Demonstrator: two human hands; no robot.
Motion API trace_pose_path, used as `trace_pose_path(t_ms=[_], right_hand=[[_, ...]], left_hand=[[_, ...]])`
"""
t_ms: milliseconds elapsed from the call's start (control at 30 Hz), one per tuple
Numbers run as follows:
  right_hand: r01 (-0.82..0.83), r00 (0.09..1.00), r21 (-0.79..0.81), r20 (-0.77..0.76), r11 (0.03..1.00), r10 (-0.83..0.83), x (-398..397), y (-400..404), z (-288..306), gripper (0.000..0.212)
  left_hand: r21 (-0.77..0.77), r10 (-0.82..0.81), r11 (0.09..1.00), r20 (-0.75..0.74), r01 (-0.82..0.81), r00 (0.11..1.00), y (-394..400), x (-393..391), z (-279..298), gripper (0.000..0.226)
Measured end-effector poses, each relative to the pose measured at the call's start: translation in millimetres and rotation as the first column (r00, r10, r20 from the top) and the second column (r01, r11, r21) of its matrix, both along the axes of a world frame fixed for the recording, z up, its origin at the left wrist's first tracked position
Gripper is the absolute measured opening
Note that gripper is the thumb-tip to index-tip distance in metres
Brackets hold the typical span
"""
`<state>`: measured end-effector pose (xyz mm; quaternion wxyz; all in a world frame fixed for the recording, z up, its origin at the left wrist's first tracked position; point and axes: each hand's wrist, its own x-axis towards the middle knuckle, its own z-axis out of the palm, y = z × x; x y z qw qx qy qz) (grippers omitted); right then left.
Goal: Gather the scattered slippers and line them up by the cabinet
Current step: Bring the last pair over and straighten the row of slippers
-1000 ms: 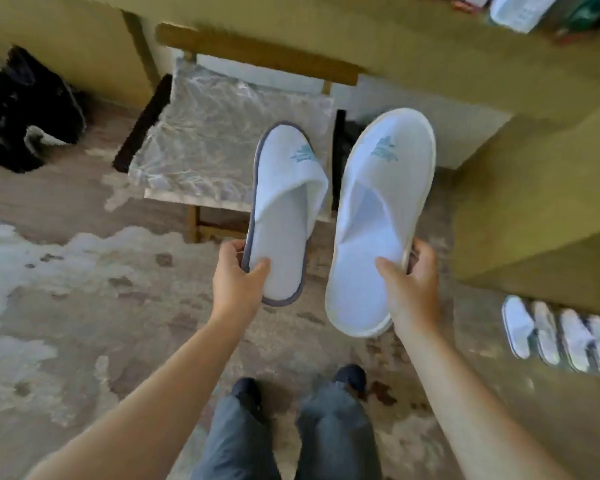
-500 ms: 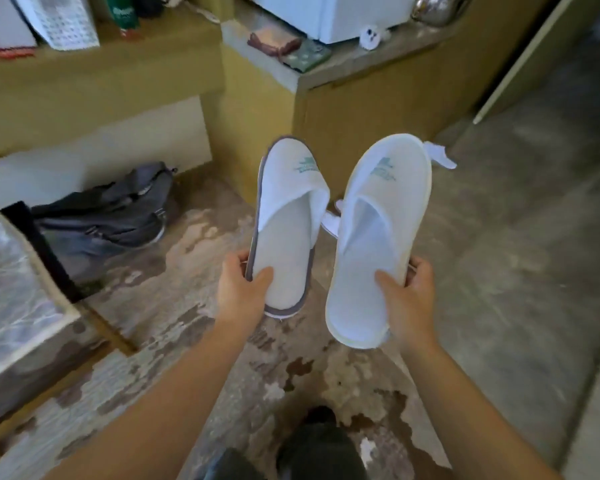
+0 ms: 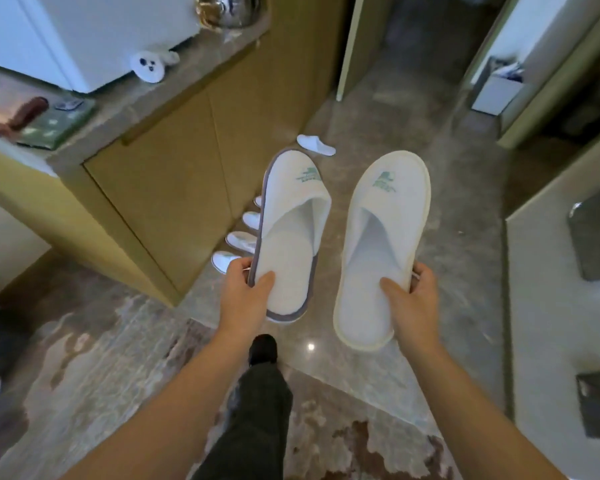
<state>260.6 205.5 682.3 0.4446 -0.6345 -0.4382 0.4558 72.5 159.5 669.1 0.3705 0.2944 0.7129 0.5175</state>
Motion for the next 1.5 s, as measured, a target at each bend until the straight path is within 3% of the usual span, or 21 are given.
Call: trace_pose_path(t_ms=[400, 567, 733, 1033, 1500], right_hand=[[0.188, 0.982, -0.024, 0.039, 0.982, -0.187, -19, 283, 7, 0.041], [0.180, 0.983, -0.028, 0.044, 0.983, -0.179, -2, 393, -5, 0.035], [0.105, 0.994, -0.039, 0.015, 0.994, -0.105, 34, 531, -17, 0.035], [-0.095, 0.992, -0.128, 0.073, 0.987, 0.105, 72, 769, -15, 0.034], [-0.334, 0.921, -0.271, 0.108, 0.903, 0.373, -7, 1087, -107, 0.045]], left_hand=[[-0.030, -0.211, 0.977, 0.021, 0.212, 0.977, 332, -22, 10, 0.022], [-0.057, -0.249, 0.967, 0.032, 0.250, 0.968, 440, -3, -2, 0.021], [-0.075, -0.154, 0.985, 0.011, 0.154, 0.988, 564, 34, -21, 0.033], [-0.147, 0.090, 0.986, 0.037, -0.084, 0.995, 755, 72, -27, 0.031], [-0.365, 0.314, 0.883, -0.004, -0.294, 0.949, 1023, 11, -118, 0.029]])
